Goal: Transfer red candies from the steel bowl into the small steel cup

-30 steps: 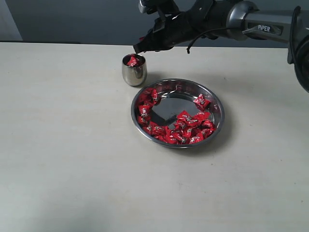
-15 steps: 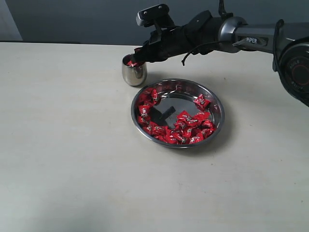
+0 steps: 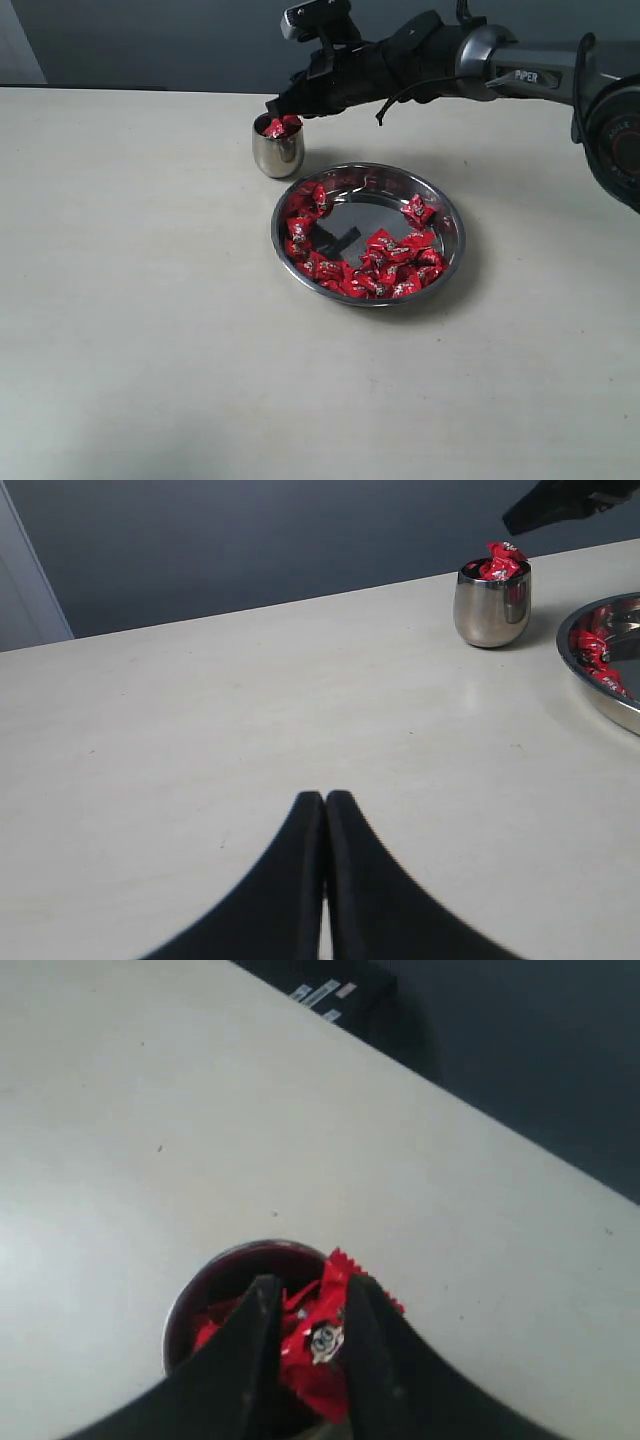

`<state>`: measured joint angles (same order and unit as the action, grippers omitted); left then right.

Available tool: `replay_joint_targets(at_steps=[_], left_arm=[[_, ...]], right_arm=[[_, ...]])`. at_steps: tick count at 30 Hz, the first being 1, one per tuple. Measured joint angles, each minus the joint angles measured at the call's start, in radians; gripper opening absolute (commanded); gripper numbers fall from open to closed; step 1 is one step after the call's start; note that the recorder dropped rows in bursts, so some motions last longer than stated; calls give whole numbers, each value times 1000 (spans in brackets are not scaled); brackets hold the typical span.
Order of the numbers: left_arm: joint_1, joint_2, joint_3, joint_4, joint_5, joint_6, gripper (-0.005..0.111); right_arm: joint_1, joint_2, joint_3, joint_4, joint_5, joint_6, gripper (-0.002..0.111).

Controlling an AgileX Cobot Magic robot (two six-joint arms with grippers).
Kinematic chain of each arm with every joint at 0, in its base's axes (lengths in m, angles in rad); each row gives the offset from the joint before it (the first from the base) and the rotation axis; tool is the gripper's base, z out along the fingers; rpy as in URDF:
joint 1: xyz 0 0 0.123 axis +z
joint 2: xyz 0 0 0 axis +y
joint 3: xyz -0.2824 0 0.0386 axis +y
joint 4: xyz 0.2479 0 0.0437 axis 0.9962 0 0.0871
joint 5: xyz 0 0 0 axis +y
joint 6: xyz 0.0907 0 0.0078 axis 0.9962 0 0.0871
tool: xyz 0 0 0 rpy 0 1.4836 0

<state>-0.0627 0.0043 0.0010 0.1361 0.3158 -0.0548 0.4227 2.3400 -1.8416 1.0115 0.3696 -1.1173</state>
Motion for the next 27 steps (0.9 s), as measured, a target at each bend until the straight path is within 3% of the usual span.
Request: replay_joint_targets(at_steps=[8,13,17,27], left_arm=[[0,0,0,0,0,0,0],[0,0,0,0,0,0,0],[0,0,0,0,0,0,0],[0,0,0,0,0,0,0]], right_arm=[[0,-86,-4,-5,-2,0,22],[0,-142,-4,-93,66,58,-1],[-7,-205,13,-257,103,205,-1],[-141,-491,377,-353,18,381,-1]])
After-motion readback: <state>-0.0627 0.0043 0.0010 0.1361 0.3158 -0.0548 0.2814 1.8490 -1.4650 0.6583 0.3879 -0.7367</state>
